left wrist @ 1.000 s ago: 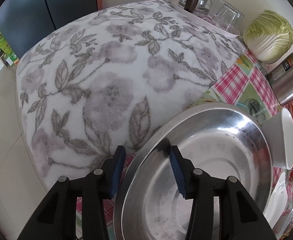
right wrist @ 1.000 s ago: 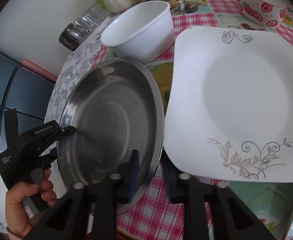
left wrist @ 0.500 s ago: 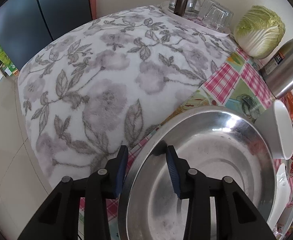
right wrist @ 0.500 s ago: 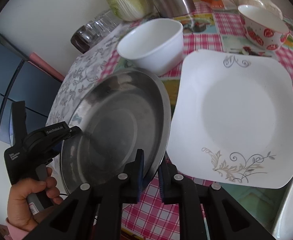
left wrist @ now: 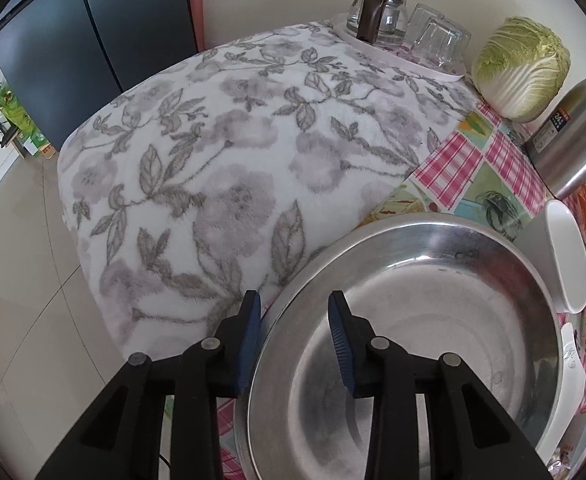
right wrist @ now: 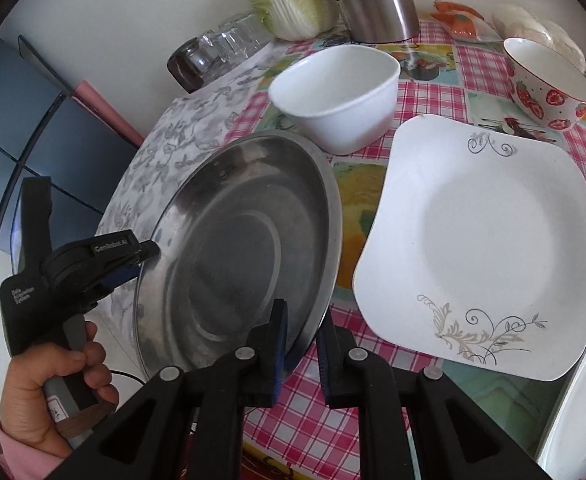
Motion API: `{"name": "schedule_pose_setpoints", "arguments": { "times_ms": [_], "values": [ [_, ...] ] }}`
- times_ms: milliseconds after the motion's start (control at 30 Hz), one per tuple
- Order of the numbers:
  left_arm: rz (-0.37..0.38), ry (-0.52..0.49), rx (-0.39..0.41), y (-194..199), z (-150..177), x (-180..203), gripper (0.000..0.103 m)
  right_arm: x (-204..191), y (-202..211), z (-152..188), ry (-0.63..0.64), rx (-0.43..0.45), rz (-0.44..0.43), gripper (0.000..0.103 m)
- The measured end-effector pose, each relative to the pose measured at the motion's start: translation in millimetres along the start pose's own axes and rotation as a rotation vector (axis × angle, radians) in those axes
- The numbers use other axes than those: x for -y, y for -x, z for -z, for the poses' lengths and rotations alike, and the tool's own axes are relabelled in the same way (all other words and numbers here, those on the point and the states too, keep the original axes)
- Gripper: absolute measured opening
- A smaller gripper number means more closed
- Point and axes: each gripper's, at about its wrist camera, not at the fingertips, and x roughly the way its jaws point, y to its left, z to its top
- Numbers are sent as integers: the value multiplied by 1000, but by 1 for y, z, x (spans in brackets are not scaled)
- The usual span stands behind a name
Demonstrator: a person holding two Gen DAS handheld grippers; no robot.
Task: Organize plates and bowls
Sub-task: 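Lift the steel tray with the left tool and tilt it upright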
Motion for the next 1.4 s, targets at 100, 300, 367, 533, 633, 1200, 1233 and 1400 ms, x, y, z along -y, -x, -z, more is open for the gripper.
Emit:
{"name": "schedule_pose_setpoints", "arguments": {
  "times_ms": [100,300,367,533,633,1200,1233,1400],
  "values": [
    [4,7,-13,-3,0,-2,36,7,-4,0,-31,-16,-16,14],
    [51,67,-72,-20,4,-17,40,9,-13,-1,-50,-34,-1,14],
    [56,68,-66,-19,4,-18,38,10,-18,-1,-52,-43,8,14],
    [69,59,-50,-15,4,-17,35,12,-27,0,-53,-63,35,14],
    [87,75,-44,-12,4,-21,34,3,-20,-1,-1,-28,69,16],
    [169,133,6,13,8,-34,30,-19,17,-1,106,100,81,19],
    [173,135,12,14,7,-34,30,-19,18,0,109,104,80,19],
    [197,143,47,27,6,-31,30,-23,30,1,129,136,74,19]
  ]
}}
